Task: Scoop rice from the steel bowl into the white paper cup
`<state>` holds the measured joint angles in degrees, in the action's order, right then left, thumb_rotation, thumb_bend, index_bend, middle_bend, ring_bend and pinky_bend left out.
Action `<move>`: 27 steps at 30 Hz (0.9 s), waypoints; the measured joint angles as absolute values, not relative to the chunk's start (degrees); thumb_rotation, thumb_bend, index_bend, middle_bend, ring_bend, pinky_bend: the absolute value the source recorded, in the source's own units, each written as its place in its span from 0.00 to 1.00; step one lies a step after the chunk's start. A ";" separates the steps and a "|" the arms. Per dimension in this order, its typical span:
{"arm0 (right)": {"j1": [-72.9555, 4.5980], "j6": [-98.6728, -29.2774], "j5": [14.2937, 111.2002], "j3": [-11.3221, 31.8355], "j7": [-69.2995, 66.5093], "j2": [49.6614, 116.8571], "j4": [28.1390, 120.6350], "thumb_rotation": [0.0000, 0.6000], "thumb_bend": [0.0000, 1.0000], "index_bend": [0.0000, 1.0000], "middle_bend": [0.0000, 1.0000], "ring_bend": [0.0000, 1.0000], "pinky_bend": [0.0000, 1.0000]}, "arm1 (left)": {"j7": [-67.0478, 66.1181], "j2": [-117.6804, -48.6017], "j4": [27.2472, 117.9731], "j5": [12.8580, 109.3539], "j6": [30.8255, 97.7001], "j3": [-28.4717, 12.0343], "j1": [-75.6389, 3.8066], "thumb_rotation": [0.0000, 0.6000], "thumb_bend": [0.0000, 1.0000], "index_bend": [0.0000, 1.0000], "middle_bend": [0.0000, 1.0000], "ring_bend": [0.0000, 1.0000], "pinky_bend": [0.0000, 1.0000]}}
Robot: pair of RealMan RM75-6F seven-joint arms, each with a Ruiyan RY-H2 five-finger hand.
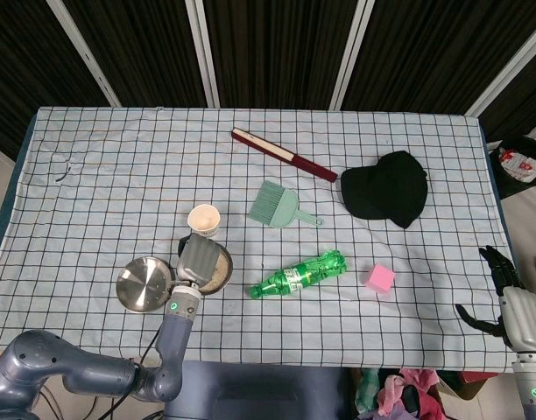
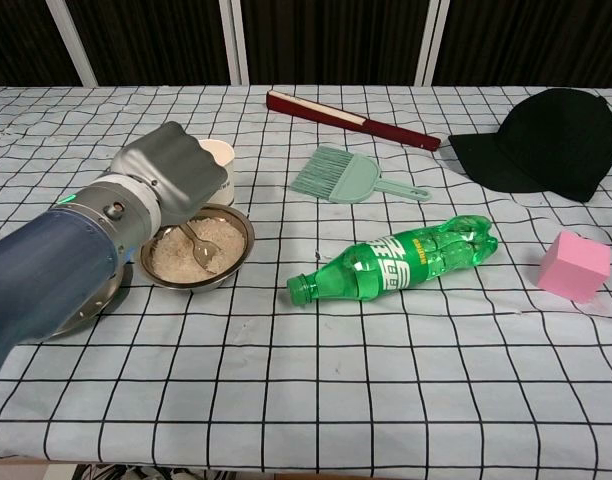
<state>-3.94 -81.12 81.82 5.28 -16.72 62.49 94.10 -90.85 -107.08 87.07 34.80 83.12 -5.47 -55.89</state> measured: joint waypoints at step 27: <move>-3.97 -81.30 81.90 5.32 -16.10 62.65 93.73 1.00 0.20 0.00 0.00 0.00 0.21 | -80.01 -101.01 92.11 40.42 82.56 -5.96 -50.80 1.00 0.51 0.77 1.00 1.00 1.00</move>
<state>-3.97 -81.30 81.90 5.32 -16.10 62.65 93.73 -80.01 -101.01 92.11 40.42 82.56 -5.96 -50.80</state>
